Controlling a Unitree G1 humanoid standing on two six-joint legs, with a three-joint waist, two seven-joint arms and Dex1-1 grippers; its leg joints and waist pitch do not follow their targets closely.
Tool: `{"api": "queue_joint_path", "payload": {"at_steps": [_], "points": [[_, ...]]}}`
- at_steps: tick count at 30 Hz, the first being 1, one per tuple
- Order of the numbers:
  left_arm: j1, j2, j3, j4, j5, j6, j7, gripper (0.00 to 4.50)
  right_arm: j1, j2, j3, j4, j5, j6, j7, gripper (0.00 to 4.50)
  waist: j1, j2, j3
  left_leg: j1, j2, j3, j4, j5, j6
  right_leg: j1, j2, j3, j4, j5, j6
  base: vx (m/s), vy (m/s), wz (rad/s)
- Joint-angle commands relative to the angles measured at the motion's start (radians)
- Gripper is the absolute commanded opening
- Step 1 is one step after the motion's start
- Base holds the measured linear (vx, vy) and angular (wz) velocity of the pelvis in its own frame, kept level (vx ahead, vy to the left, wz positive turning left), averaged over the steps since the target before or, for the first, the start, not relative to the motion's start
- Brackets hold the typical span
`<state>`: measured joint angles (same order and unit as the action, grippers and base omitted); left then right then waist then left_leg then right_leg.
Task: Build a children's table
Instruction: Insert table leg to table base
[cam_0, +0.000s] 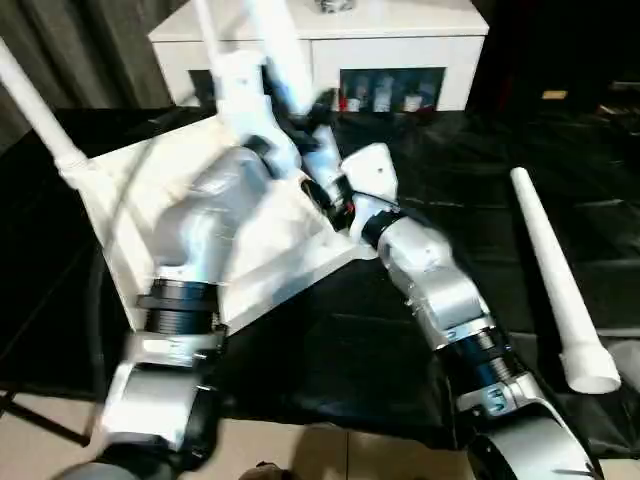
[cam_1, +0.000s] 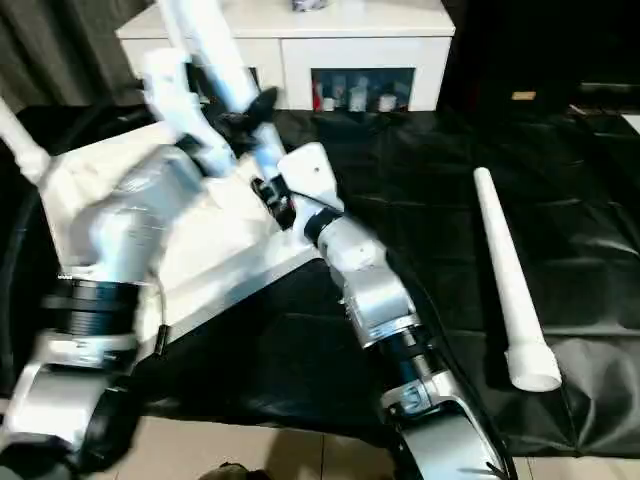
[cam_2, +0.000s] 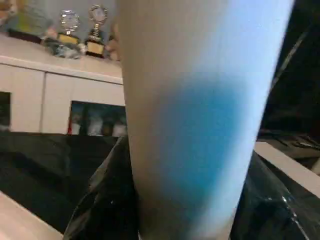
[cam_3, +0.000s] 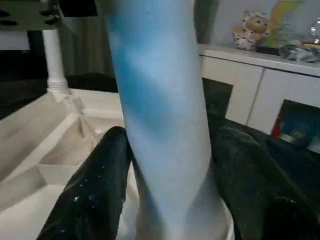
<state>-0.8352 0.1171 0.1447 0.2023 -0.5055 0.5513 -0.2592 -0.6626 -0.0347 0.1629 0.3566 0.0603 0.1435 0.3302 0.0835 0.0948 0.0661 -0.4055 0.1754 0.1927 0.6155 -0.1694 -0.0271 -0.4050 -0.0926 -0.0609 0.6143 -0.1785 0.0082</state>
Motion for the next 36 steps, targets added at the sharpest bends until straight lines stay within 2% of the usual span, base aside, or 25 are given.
{"api": "queue_joint_path", "payload": {"at_steps": [1,3,4,7,8,9,10,14,18,20,23,24,28,29,32,34,35,36], "points": [[0.015,0.043,0.009,-0.026,-0.036,0.052,-0.076,1.85,-0.018,-0.019,-0.037,-0.018,0.05,0.009,0.061,3.11,-0.006,0.006,-0.087,0.035,0.04,-0.029,-0.081,-0.285,-0.023,0.044,-0.045,0.033,-0.059,-0.099,-0.223,0.0,0.0,0.0],[0.017,0.049,0.006,-0.03,-0.045,0.059,-0.093,1.85,-0.018,-0.022,-0.04,-0.018,0.059,0.015,0.074,3.18,-0.003,0.006,-0.088,0.034,0.04,-0.029,-0.08,-0.276,-0.02,0.045,-0.045,0.033,-0.057,-0.088,-0.231,0.0,0.0,0.0],[0.022,0.068,-0.007,-0.042,-0.065,0.083,-0.142,1.85,-0.02,-0.029,-0.046,-0.018,0.089,0.046,0.116,3.43,-0.003,0.007,-0.088,0.034,0.041,-0.029,-0.08,-0.274,-0.02,0.045,-0.045,0.033,-0.056,-0.082,-0.233,0.0,0.0,0.0],[0.029,0.108,-0.035,-0.058,-0.086,0.127,-0.223,1.85,-0.024,-0.054,-0.041,-0.019,0.133,0.101,0.209,3.56,-0.003,0.007,-0.088,0.034,0.04,-0.028,-0.08,-0.269,-0.007,0.048,-0.045,0.033,-0.053,-0.076,-0.247,0.0,0.0,0.0],[0.028,0.118,-0.04,-0.059,-0.093,0.14,-0.243,1.85,-0.023,-0.061,-0.04,-0.022,0.146,0.121,0.236,3.75,-0.002,0.008,-0.088,0.033,0.04,-0.028,-0.079,-0.263,-0.005,0.047,-0.045,0.033,-0.053,-0.07,-0.249,0.0,0.0,0.0],[0.029,0.136,-0.053,-0.063,-0.097,0.154,-0.274,1.85,-0.021,-0.075,-0.034,-0.031,0.16,0.149,0.273,3.75,-0.002,0.008,-0.087,0.034,0.04,-0.028,-0.079,-0.262,-0.006,0.048,-0.045,0.033,-0.052,-0.07,-0.251,0.0,0.0,0.0],[0.029,0.148,-0.063,-0.066,-0.099,0.163,-0.296,1.85,-0.019,-0.084,-0.031,-0.037,0.17,0.167,0.297,3.95,-0.001,0.005,-0.087,0.034,0.04,-0.027,-0.079,-0.264,-0.005,0.048,-0.045,0.033,-0.052,-0.087,-0.253,0.0,0.0,0.0],[0.026,0.195,-0.099,-0.078,-0.132,0.196,-0.427,1.85,-0.002,-0.136,0.013,-0.078,0.209,0.248,0.423,3.99,0.001,0.006,-0.086,0.035,0.042,-0.028,-0.08,-0.269,-0.016,0.047,-0.046,0.034,-0.053,-0.107,-0.25,0.0,0.0,0.0],[0.014,0.216,-0.109,-0.082,-0.152,0.225,-0.483,1.85,0.008,-0.162,0.032,-0.1,0.227,0.276,0.487,3.99,0.0,0.004,-0.085,0.034,0.042,-0.027,-0.079,-0.264,-0.017,0.047,-0.047,0.035,-0.052,-0.101,-0.258,0.0,0.0,0.0],[0.011,0.225,-0.117,-0.088,-0.161,0.227,-0.518,1.85,0.011,-0.169,0.037,-0.105,0.232,0.29,0.508,3.71,0.002,0.004,-0.085,0.035,0.041,-0.026,-0.079,-0.263,-0.016,0.047,-0.047,0.035,-0.053,-0.112,-0.26,0.0,0.0,0.0],[0.001,0.228,-0.123,-0.076,-0.147,0.215,-0.537,1.85,0.012,-0.177,0.046,-0.101,0.218,0.304,0.518,3.51,0.001,0.004,-0.085,0.035,0.042,-0.027,-0.08,-0.274,-0.023,0.047,-0.048,0.035,-0.054,-0.129,-0.256,0.0,0.0,0.0],[0.001,0.228,-0.123,-0.076,-0.147,0.215,-0.537,1.85,0.012,-0.177,0.046,-0.101,0.218,0.304,0.518,3.26,0.0,0.008,-0.085,0.036,0.042,-0.028,-0.08,-0.278,-0.028,0.046,-0.047,0.035,-0.055,-0.129,-0.254,0.0,0.0,0.0],[0.003,0.229,-0.119,-0.075,-0.146,0.211,-0.551,1.85,0.016,-0.18,0.048,-0.118,0.228,0.326,0.526,3.12,0.001,0.006,-0.087,0.034,0.041,-0.028,-0.078,-0.259,-0.024,0.049,-0.047,0.035,-0.051,-0.106,-0.257,0.0,0.0,0.0],[0.003,0.229,-0.119,-0.075,-0.145,0.209,-0.552,1.85,0.017,-0.18,0.049,-0.12,0.228,0.327,0.526,2.85,0.001,0.006,-0.087,0.035,0.041,-0.028,-0.078,-0.256,-0.024,0.048,-0.047,0.034,-0.051,-0.103,-0.257,0.0,0.0,0.0],[0.005,0.23,-0.116,-0.07,-0.139,0.198,-0.549,1.85,0.016,-0.178,0.048,-0.12,0.224,0.326,0.522,2.74,0.001,0.006,-0.088,0.034,0.041,-0.028,-0.077,-0.248,-0.022,0.048,-0.047,0.034,-0.05,-0.092,-0.26,0.0,0.0,0.0],[-0.003,0.212,-0.101,-0.032,-0.093,0.164,-0.459,1.85,0.015,-0.167,0.043,-0.117,0.213,0.316,0.497,2.6,0.001,0.004,-0.087,0.035,0.041,-0.027,-0.076,-0.251,-0.023,0.047,-0.047,0.035,-0.053,-0.098,-0.257,0.0,0.0,0.0],[-0.007,0.203,-0.089,-0.018,-0.089,0.172,-0.425,2.2,0.015,-0.162,0.042,-0.116,0.208,0.311,0.484,2.44,0.001,0.003,-0.087,0.036,0.041,-0.027,-0.076,-0.249,-0.024,0.048,-0.048,0.035,-0.053,-0.1,-0.255,0.0,0.0,0.0],[-0.009,0.198,-0.082,-0.009,-0.088,0.18,-0.406,2.2,0.015,-0.158,0.041,-0.116,0.205,0.309,0.476,2.34,0.001,0.003,-0.088,0.033,0.041,-0.027,-0.076,-0.245,-0.027,0.05,-0.049,0.035,-0.052,-0.104,-0.253,0.0,0.0,0.0]]}}
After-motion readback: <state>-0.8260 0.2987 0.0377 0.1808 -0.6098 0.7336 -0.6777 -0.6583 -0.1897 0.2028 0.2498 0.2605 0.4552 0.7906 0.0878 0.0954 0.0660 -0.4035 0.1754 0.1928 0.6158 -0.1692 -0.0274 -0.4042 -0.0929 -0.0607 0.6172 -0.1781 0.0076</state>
